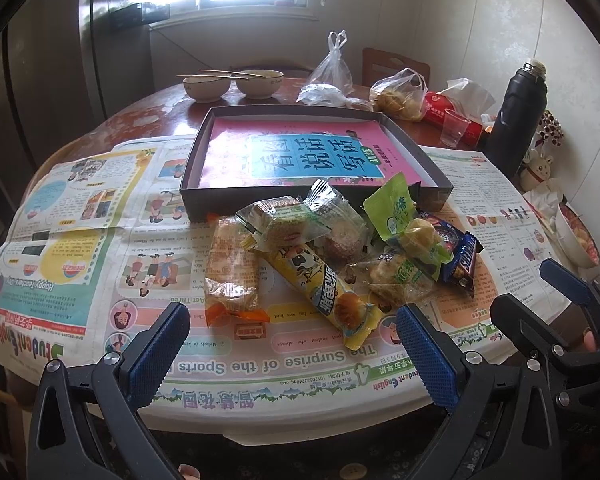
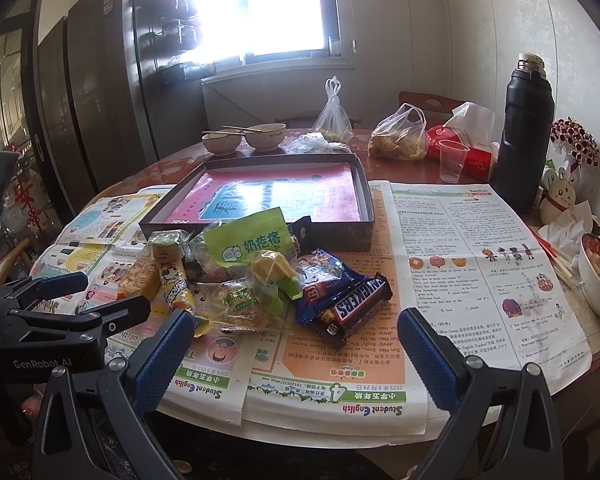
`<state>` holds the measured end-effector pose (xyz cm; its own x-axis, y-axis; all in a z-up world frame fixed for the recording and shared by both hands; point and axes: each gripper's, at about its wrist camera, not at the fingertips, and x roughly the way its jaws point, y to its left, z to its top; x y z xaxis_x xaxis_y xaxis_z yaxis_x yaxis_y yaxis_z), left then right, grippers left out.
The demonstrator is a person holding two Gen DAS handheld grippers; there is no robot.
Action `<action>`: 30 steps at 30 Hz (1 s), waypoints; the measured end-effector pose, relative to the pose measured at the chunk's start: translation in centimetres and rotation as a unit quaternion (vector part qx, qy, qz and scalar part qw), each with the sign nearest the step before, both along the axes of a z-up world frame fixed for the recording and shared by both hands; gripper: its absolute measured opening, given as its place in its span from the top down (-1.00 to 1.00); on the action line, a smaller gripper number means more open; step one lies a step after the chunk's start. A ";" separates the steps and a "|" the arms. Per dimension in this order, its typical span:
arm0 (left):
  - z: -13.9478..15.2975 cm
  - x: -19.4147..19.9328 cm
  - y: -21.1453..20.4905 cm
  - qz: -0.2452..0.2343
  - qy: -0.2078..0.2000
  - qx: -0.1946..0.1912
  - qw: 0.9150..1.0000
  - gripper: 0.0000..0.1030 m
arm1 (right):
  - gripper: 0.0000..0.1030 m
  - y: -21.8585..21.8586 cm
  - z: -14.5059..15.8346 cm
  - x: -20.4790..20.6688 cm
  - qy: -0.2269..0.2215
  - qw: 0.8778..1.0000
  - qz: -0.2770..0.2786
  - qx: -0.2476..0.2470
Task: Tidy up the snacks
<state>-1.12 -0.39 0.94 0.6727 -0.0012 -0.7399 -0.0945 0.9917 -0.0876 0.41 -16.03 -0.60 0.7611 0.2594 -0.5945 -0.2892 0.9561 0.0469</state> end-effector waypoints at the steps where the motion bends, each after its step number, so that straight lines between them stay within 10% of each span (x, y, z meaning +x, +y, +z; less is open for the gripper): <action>1: 0.0 0.0 0.0 0.000 0.000 0.000 1.000 -1.00 | -0.99 0.0 -0.1 0.0 0.001 1.000 0.000 -0.001; 30: -0.3 0.0 0.3 0.004 0.003 -0.006 1.000 -1.00 | -0.99 0.2 -0.6 0.3 0.009 1.000 0.000 -0.002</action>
<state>-1.09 -0.14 0.68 0.6679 -0.0047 -0.7443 -0.1022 0.9899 -0.0979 0.67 -15.85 -1.22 0.7498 0.2576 -0.6094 -0.2886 0.9562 0.0491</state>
